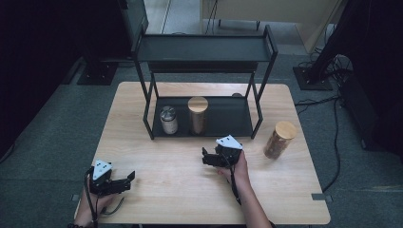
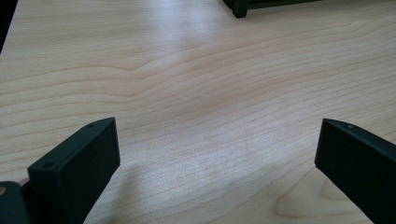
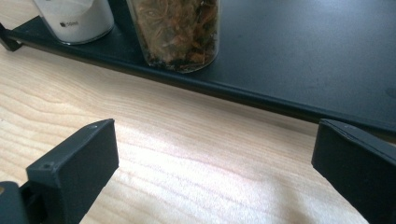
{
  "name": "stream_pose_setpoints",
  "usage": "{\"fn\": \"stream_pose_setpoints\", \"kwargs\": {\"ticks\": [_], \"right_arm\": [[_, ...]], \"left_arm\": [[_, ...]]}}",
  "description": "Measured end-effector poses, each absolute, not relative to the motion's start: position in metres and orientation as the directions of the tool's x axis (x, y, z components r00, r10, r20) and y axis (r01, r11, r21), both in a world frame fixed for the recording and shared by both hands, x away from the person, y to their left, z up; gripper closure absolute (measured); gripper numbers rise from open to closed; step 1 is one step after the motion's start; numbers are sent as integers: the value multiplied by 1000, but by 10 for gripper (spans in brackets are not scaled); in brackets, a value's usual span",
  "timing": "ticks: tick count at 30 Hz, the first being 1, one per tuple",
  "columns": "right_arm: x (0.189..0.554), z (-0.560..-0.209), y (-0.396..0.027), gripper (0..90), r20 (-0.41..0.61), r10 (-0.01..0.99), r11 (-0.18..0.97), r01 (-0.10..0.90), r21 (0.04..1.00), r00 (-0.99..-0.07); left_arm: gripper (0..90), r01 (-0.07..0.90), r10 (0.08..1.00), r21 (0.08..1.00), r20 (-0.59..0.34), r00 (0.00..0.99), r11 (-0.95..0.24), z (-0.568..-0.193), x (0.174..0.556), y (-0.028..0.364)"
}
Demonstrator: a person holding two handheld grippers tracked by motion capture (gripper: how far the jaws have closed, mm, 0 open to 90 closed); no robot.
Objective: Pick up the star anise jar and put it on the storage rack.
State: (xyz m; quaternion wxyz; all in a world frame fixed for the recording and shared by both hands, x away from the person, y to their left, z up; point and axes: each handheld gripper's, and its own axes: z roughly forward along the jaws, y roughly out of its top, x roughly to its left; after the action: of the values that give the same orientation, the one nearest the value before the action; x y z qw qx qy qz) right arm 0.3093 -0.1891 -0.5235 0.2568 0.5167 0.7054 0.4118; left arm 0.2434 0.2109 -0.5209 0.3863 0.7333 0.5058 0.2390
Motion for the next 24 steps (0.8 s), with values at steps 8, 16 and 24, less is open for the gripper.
{"fn": "stream_pose_setpoints", "kwargs": {"ticks": [8,16,24], "right_arm": [[301,-524,-191,3,61,938,133,517,846,-342],[289,-524,-193,13,43,942,140,503,853,-334],[279,-524,-197,13,49,942,133,502,854,-333]], "left_arm": [[4,556,927,809,-40,373,-189,-521,243,211],[4,556,926,809,-37,375,-193,-521,243,211],[4,555,926,809,-35,376,-195,-521,243,211]]}}
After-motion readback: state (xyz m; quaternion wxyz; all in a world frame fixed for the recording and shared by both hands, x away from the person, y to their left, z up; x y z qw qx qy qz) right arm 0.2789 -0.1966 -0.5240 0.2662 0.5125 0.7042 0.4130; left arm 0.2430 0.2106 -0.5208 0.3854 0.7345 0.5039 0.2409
